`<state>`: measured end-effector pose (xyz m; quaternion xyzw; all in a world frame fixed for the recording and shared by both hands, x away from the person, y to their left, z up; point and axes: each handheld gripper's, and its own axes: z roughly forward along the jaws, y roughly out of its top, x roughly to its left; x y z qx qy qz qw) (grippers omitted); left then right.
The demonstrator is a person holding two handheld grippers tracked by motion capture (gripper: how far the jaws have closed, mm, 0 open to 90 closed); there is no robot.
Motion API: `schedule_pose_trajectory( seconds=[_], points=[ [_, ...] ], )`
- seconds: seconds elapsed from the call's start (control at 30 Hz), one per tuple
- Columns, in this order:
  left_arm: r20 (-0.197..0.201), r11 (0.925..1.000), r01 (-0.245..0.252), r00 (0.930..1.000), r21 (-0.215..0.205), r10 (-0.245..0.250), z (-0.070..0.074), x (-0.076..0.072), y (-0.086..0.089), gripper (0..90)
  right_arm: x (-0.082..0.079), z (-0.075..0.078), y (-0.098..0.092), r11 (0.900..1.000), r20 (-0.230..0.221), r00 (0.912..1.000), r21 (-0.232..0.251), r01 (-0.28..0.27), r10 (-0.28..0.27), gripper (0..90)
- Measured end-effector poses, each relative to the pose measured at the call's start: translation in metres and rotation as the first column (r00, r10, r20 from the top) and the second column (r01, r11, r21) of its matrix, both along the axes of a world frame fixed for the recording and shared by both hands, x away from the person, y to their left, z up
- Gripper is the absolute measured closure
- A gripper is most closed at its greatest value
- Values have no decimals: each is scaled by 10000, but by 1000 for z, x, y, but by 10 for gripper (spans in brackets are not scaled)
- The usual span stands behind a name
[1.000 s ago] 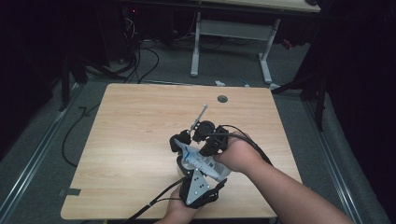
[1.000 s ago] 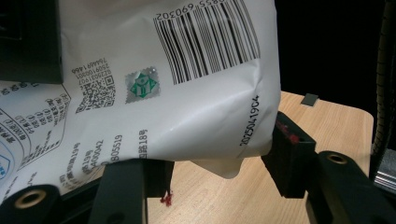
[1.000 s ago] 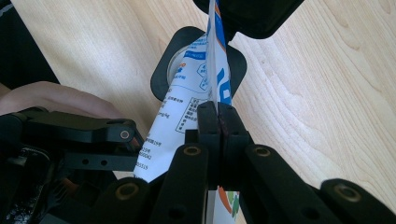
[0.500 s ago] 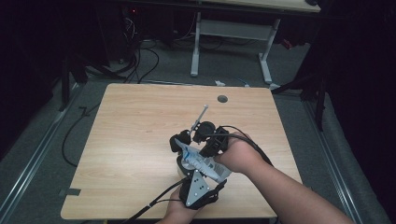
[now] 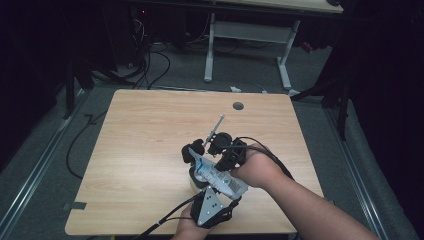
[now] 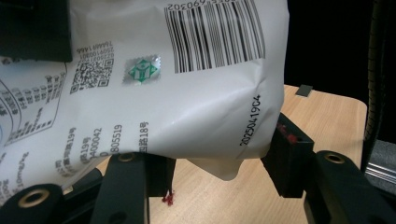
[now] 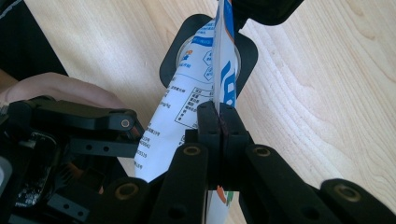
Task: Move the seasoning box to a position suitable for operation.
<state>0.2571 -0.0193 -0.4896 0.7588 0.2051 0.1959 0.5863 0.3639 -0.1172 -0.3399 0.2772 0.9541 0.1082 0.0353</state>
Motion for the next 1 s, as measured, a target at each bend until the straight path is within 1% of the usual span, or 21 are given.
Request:
schedule_pose_trajectory(
  seconds=[0.1, 0.17, 0.3, 0.5, 0.73, 0.8, 0.9, 1.0],
  points=[
    [-47, 10000, 37, 10000, 5, -37, -2, -1, 1, 502, -1, -1, -1, 10000, 5, 10000, 4, -40, 40, 896],
    [-75, 10000, 50, 10000, 21, -50, -3, -1, 1, 502, -2, -1, -2, 10000, -47, 10000, 38, 58, -58, 896],
    [-114, 10000, 64, 9999, 58, -63, -6, 0, 2, 499, -2, -1, -3, 10000, -37, 10000, 35, 46, -45, 896],
    [-281, 9999, 75, 9996, 119, -72, -12, 2, 3, 495, -4, -2, -5, 10000, -63, 10000, 13, 60, -59, 896],
    [-464, 9999, 81, 9989, 88, -77, -17, 3, 3, 491, -4, -3, -8, 10000, -66, 10000, 40, 60, -60, 896],
    [-501, 9999, 88, 9987, 83, -84, -17, 4, 3, 491, -5, -3, -9, 9999, -95, 9999, 54, 134, -134, 896],
    [-627, 9999, 104, 9980, 40, -101, -18, 5, 3, 488, -5, -3, -10, 9999, -53, 9999, 47, 132, -132, 896],
    [-642, 9999, 109, 9979, 53, -106, -19, 5, 3, 487, -5, -3, -11, 9998, -62, 9998, 51, 174, -174, 896]
  ],
)
